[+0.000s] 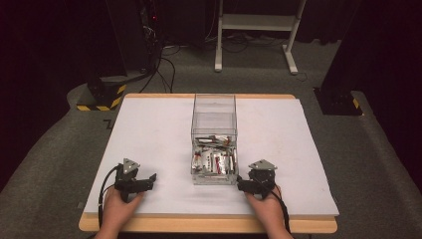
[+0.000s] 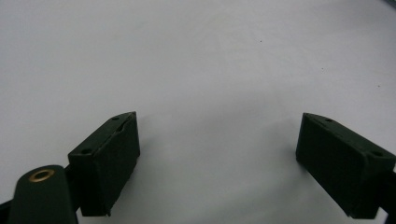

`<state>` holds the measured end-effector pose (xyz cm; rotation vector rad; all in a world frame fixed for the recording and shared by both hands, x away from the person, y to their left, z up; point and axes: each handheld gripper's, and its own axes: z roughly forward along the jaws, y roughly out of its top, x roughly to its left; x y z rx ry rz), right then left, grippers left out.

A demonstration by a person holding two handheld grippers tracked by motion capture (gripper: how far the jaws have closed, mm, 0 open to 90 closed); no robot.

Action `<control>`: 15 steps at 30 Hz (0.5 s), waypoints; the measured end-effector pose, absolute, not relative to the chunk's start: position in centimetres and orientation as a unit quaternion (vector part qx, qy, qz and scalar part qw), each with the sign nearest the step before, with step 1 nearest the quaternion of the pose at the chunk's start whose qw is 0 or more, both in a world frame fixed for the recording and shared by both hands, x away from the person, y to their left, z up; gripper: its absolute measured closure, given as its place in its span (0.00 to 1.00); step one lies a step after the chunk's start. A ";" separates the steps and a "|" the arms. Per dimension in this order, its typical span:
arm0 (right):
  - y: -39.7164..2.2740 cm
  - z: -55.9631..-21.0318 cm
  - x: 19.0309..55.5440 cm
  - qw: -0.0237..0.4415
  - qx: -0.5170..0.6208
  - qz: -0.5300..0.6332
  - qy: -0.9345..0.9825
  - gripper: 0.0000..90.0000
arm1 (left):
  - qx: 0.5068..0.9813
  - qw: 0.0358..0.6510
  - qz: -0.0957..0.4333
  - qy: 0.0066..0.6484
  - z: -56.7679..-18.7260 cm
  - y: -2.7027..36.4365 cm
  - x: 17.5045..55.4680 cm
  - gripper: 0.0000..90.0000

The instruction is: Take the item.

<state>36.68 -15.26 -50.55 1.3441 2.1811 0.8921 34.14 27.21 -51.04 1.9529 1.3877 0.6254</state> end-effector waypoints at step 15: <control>-15.3 -50.6 36.7 0.208 0.487 0.323 0.784 0.18 | 0.746 0.326 0.238 0.530 -51.0 27.3 34.2 0.15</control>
